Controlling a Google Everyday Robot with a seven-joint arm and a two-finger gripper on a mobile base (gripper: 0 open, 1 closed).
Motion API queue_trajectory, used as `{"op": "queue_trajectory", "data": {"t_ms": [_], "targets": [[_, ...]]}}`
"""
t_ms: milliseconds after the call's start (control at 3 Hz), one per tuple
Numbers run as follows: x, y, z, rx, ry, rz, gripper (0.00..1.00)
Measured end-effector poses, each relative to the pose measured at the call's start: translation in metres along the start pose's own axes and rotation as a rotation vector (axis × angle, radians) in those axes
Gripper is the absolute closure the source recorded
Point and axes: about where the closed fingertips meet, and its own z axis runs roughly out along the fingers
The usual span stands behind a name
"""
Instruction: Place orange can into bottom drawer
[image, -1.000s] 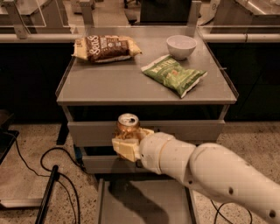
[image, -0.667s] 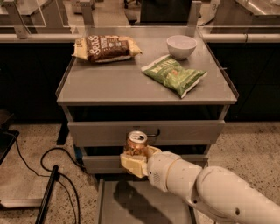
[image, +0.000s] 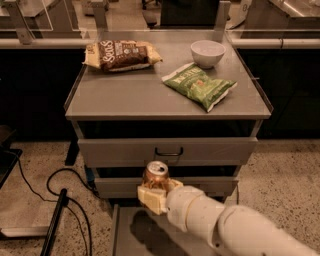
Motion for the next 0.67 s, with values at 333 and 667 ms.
{"op": "queue_trajectory", "data": {"t_ms": [333,667], "targets": [[0.064,-0.003,0.015,0.045,0.045,0.066,1.00],[0.110,-0.017,0.029,0.109,0.070,0.109,1.00]]}}
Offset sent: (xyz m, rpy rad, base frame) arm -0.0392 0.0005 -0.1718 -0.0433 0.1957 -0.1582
